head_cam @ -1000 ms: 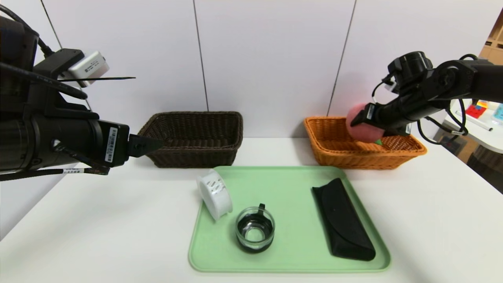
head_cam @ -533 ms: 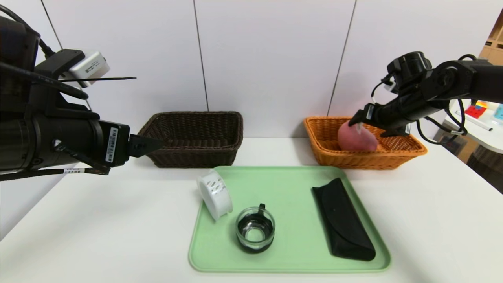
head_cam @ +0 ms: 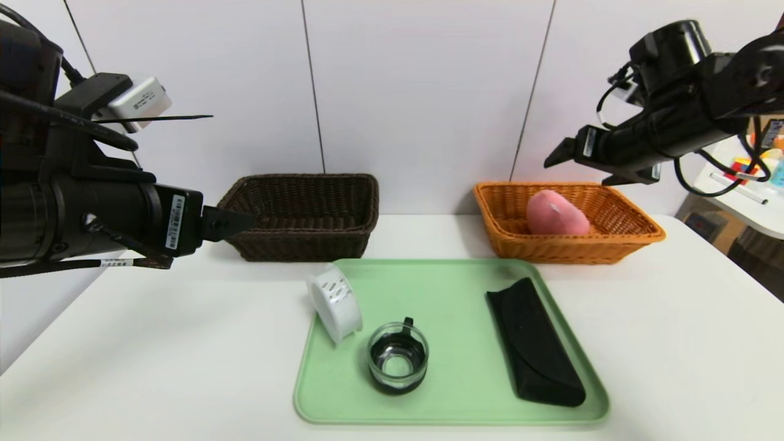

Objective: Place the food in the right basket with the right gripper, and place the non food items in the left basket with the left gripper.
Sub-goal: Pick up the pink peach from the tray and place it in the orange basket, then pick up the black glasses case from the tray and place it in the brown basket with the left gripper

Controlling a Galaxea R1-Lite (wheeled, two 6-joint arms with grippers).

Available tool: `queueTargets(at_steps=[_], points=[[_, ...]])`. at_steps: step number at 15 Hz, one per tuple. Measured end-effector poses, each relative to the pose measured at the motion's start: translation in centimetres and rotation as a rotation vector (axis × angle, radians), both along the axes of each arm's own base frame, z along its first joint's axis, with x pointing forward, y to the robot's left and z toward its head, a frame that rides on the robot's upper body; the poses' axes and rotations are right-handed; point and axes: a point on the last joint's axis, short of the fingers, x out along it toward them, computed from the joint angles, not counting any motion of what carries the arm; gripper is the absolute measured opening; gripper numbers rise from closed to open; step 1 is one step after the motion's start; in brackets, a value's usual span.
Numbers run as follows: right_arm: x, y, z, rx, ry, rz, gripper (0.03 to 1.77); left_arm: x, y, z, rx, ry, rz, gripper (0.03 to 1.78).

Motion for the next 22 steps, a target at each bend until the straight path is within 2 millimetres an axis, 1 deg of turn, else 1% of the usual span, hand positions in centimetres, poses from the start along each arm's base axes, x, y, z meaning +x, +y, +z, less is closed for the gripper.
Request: queueTargets(at_steps=[2, 4, 6, 8, 9, 11, 14, 17, 19, 22], points=[[-4.4, 1.5, 2.1, -0.011, 0.053, 0.069, 1.68, -0.2, -0.2, -0.1, -0.003, 0.008, -0.008, 1.69], [-8.6, 2.5, 3.3, -0.030, 0.133, 0.136, 1.69, -0.5, -0.4, -0.4, -0.002, 0.016, -0.020, 1.69], [-11.2, 2.5, 3.7, -0.055, 0.204, 0.164, 1.69, -0.9, -0.4, -0.6, 0.009, 0.016, -0.006, 1.69], [-12.7, 2.3, 3.6, -0.081, 0.275, 0.175, 1.69, -1.4, 0.0, -0.7, 0.022, 0.011, 0.018, 1.69], [-13.1, 2.4, 3.3, -0.092, 0.320, 0.185, 1.69, -1.8, 0.2, -0.8, 0.026, 0.015, 0.022, 1.69], [-12.9, 3.1, 2.5, -0.101, 0.370, 0.201, 1.69, -2.5, 1.0, -1.0, 0.029, 0.017, 0.045, 1.69], [-12.1, 5.1, 0.5, -0.121, 0.456, 0.230, 1.69, -3.7, 2.6, -1.5, 0.035, 0.013, 0.105, 1.69], [-10.6, 7.5, -2.0, -0.127, 0.549, 0.216, 1.69, -4.7, 3.6, -2.0, 0.035, 0.007, 0.143, 1.69], [-9.5, 9.5, -4.1, -0.150, 0.609, 0.196, 1.69, -5.2, 4.0, -2.2, 0.031, 0.001, 0.151, 1.69], [-7.4, 11.9, -7.0, -0.218, 0.600, 0.140, 1.70, -5.6, 4.2, -2.0, 0.028, -0.011, 0.151, 1.69]])
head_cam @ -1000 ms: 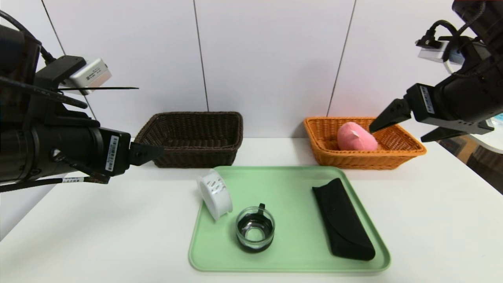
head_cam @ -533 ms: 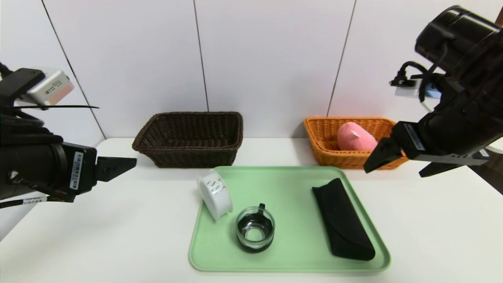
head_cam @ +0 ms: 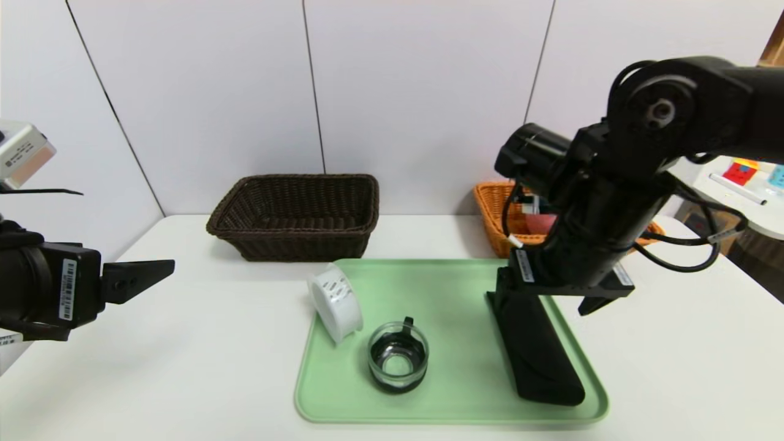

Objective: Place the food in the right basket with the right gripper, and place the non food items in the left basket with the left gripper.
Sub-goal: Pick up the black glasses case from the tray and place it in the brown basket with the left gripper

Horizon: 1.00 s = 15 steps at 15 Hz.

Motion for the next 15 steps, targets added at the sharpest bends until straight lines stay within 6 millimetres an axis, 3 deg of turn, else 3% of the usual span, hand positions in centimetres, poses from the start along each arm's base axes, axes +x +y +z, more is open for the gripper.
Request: queueTargets(at_steps=[5, 15], points=[[0.7, 1.4, -3.4, -0.071, 0.062, 0.011, 1.70, -0.1, 0.0, 0.2, -0.004, -0.008, -0.003, 1.69], [0.7, 0.6, -6.2, -0.065, 0.072, -0.008, 1.70, 0.2, -0.1, 0.8, -0.010, -0.023, -0.005, 1.69]])
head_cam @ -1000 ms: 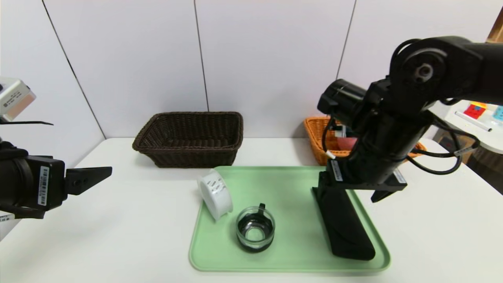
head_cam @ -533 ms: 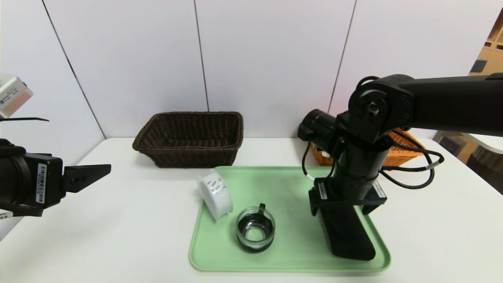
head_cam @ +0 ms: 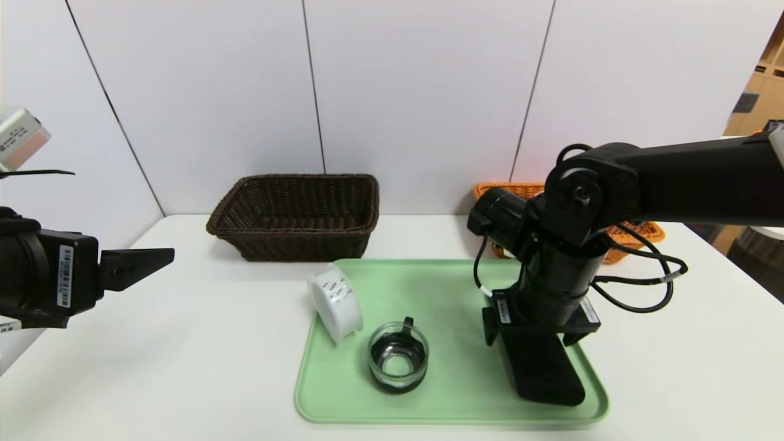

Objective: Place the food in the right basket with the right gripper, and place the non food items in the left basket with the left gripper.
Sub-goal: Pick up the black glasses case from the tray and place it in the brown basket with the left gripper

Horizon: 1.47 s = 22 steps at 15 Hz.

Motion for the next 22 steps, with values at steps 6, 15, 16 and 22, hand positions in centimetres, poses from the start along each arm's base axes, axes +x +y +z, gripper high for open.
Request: queueTargets(at_steps=[6, 15, 16, 22], points=[[0.6, -0.9, -0.2, 0.018, 0.001, -0.029, 1.70, 0.3, -0.1, 0.2, 0.001, 0.000, -0.003, 1.69], [0.7, -0.9, -0.9, 0.036, 0.024, -0.029, 1.70, 0.5, -0.3, 0.3, 0.000, -0.001, -0.005, 1.69], [0.7, -0.9, -1.0, 0.035, 0.026, -0.029, 1.70, 0.5, -0.3, 0.3, 0.001, 0.000, -0.005, 1.69], [1.2, -0.8, -1.3, 0.041, -0.001, -0.033, 1.53, 0.6, -0.3, 0.3, 0.001, 0.001, -0.006, 1.69]])
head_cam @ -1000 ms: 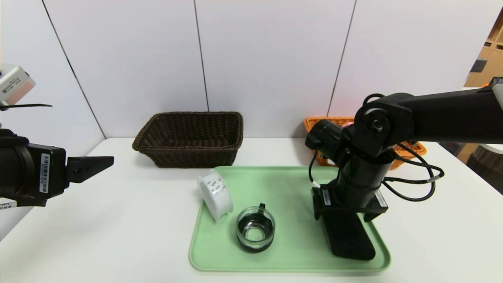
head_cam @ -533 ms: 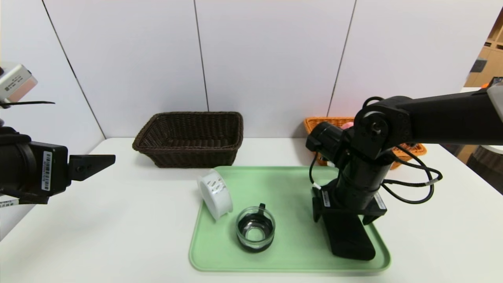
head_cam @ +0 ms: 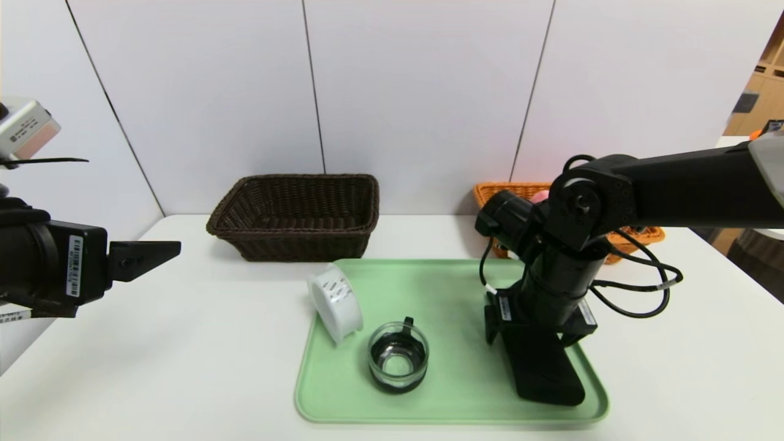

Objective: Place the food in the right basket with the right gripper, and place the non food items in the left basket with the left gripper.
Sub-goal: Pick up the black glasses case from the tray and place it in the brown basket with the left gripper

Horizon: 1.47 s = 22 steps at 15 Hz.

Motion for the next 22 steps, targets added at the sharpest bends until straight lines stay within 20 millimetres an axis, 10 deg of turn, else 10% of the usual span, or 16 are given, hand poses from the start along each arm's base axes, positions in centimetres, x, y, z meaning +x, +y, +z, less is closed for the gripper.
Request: queueTargets(at_steps=[6, 12, 22], points=[[0.0, 0.0, -0.2, 0.003, 0.008, 0.000, 0.81, 0.0, 0.0, 0.1, -0.002, -0.006, 0.001, 1.69], [-1.1, 0.4, 0.8, 0.014, -0.004, 0.033, 0.66, 0.0, 0.0, 0.2, -0.003, -0.008, 0.001, 1.69], [-7.6, 4.0, 15.3, 0.341, -0.463, 0.251, 0.48, 0.0, -0.2, -0.1, 0.001, 0.003, -0.009, 1.69]])
